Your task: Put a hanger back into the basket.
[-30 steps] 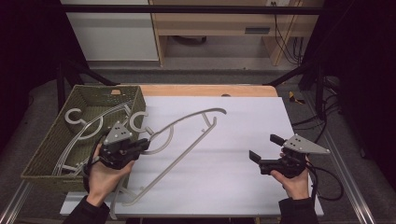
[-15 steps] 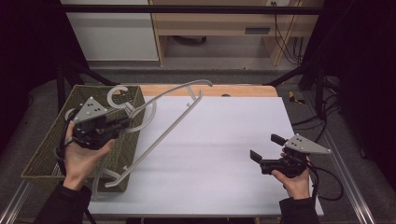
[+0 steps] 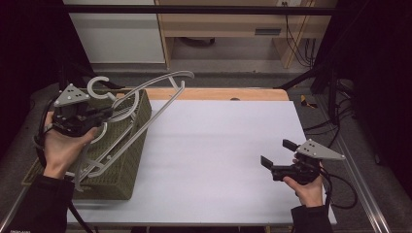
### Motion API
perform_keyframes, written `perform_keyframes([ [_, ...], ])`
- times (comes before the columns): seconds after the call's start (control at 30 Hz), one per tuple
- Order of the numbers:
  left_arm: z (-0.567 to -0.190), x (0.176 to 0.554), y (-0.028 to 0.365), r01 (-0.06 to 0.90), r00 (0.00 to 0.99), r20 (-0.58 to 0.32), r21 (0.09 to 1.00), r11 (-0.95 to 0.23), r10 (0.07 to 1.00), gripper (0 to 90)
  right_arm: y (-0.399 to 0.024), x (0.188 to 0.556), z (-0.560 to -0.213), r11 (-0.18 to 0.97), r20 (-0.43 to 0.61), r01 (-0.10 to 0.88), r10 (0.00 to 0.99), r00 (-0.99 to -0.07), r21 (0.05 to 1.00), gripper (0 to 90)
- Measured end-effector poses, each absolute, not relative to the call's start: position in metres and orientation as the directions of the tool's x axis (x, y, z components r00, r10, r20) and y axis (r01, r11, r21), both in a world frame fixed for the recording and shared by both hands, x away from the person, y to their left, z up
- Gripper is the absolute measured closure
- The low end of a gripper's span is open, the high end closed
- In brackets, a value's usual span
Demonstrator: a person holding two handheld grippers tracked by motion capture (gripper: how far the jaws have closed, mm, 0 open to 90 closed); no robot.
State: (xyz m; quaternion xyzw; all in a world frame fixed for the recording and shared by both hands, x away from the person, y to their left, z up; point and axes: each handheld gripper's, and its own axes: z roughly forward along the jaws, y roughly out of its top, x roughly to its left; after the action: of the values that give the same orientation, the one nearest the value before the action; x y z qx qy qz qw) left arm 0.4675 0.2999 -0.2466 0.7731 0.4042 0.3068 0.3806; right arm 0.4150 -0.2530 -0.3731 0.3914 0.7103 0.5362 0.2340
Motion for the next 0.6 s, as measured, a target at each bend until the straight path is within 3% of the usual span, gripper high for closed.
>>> perform_keyframes([
  [0.6, -0.252, 0.484, 0.365, 0.397, 0.392, 0.208, 0.840, -0.369, 0.896, 83.0, -0.249, 0.417, -0.375, 0.128, 0.084, 0.314, 0.809, -0.581, 0.941, 1.8],
])
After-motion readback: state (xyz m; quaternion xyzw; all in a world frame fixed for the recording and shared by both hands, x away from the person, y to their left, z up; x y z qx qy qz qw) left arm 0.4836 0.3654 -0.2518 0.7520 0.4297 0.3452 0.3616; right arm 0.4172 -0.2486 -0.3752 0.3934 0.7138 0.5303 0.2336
